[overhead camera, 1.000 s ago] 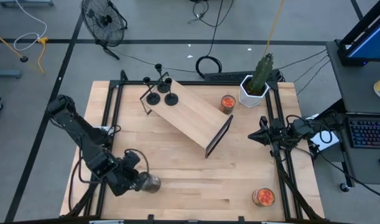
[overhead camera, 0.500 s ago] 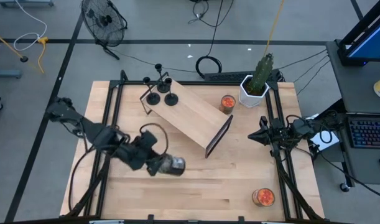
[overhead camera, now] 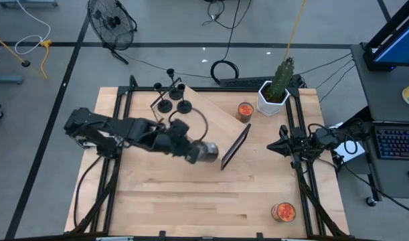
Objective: Pick & Place candle stick holders
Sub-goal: Put the brown scented candle on the shelf
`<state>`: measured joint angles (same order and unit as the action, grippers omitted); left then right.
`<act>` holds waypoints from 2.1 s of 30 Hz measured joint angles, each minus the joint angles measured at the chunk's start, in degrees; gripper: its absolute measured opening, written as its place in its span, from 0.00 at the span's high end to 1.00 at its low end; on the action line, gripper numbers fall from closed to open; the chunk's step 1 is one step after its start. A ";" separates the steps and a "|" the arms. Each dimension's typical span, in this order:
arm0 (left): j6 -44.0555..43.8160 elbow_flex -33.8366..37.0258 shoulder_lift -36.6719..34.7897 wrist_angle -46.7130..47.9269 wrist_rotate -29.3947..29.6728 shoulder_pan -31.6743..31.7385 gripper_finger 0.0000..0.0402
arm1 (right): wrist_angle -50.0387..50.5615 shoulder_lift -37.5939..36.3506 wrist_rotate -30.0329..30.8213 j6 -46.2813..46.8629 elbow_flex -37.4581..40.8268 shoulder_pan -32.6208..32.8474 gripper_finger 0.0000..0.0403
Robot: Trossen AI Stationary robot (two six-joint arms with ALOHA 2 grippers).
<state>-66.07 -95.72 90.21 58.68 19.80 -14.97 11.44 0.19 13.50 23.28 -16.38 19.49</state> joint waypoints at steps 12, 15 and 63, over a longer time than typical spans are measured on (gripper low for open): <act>-3.61 -14.88 10.34 14.65 -0.29 8.43 1.00 | -0.02 0.00 -0.02 -0.41 0.00 0.00 1.00; -4.19 -17.54 12.08 18.52 -0.33 10.39 1.00 | 0.02 0.00 -0.02 -0.60 0.00 0.02 1.00; -6.19 -18.49 14.71 25.65 -8.01 18.22 1.00 | 0.35 0.13 0.17 -6.42 -0.02 0.01 1.00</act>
<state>-72.26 -114.21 104.92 84.33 11.79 3.25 11.79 0.32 13.67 16.86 -16.40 19.50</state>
